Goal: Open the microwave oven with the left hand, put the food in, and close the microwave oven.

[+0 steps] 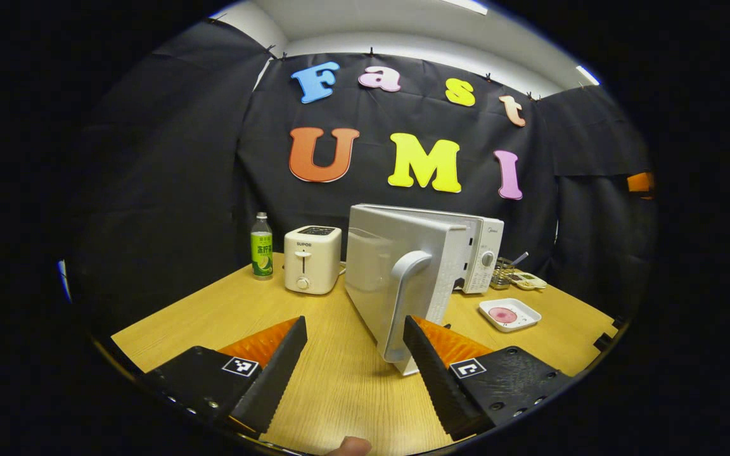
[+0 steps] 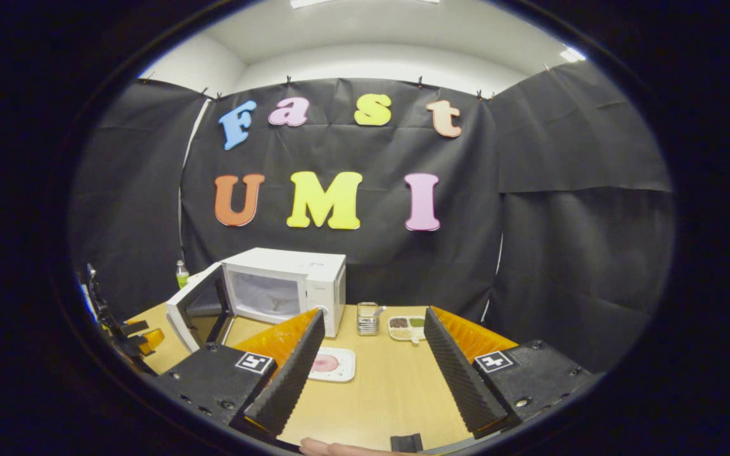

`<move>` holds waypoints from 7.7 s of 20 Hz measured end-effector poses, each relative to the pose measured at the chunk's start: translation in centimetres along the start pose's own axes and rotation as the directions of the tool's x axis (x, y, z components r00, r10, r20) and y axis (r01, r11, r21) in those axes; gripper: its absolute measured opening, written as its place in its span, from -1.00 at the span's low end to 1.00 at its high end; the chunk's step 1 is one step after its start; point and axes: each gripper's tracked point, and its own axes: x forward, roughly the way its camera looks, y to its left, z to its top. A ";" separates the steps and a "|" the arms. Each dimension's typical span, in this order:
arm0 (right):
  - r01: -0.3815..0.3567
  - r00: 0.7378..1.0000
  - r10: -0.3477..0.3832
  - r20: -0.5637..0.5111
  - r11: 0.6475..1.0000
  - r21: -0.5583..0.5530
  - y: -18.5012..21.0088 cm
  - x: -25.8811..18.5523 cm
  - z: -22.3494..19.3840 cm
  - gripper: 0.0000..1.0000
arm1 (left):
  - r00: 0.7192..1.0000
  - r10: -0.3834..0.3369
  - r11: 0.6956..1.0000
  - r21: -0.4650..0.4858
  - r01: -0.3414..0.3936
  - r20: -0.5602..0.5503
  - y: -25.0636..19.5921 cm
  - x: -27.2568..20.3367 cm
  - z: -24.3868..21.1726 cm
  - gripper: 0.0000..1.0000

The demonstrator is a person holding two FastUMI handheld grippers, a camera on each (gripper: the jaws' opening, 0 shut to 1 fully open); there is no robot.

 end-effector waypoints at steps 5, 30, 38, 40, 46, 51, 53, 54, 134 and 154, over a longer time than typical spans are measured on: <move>-0.005 0.999 0.003 -0.037 0.998 -0.065 0.3 3.7 0.3 1.00 | 0.999 0.016 0.999 0.041 -0.018 0.049 -0.8 -2.3 5.3 0.87; -0.135 0.450 0.307 -0.839 0.952 0.276 3.1 27.4 -26.7 0.76 | 0.973 0.045 0.997 0.045 -0.057 0.225 -12.3 -3.9 20.4 0.87; -0.127 0.279 0.404 -0.871 0.915 0.383 6.0 28.5 -31.0 0.17 | 0.976 0.054 0.997 0.039 -0.064 0.209 -11.4 -4.2 19.8 0.87; -0.130 0.233 0.436 -0.869 0.900 0.416 6.8 28.7 -31.5 -0.15 | 0.980 0.057 0.997 0.047 -0.067 0.191 -11.2 -4.0 19.4 0.87; -0.143 0.150 0.440 -0.885 0.896 0.421 6.4 29.0 -31.9 -0.92 | 0.977 0.059 0.997 0.038 -0.068 0.203 -10.9 -4.5 19.7 0.87; -0.112 0.175 0.475 -0.862 0.880 0.462 6.5 28.9 -31.7 -0.93 | 0.977 0.050 0.998 0.030 -0.058 0.208 -11.3 -4.9 19.7 0.87; -0.076 0.166 0.516 -0.840 0.856 0.511 7.0 28.0 -32.0 -0.92 | 0.977 0.054 0.998 0.030 -0.062 0.207 -11.3 -5.4 19.5 0.87; -0.055 0.168 0.539 -0.825 0.841 0.539 7.3 27.8 -32.2 -0.92 | 0.976 0.056 0.997 0.032 -0.064 0.212 -11.2 -5.7 19.6 0.87; -0.087 0.987 0.159 -0.034 0.691 0.718 26.1 45.8 -18.0 0.97 | 0.971 0.218 0.976 0.010 -0.220 0.103 3.7 -4.9 10.5 0.87; -0.168 0.967 0.117 0.228 0.961 0.220 3.3 18.6 -2.4 0.99 | 0.954 0.220 0.970 0.061 -0.237 0.202 7.4 -1.1 9.2 -0.26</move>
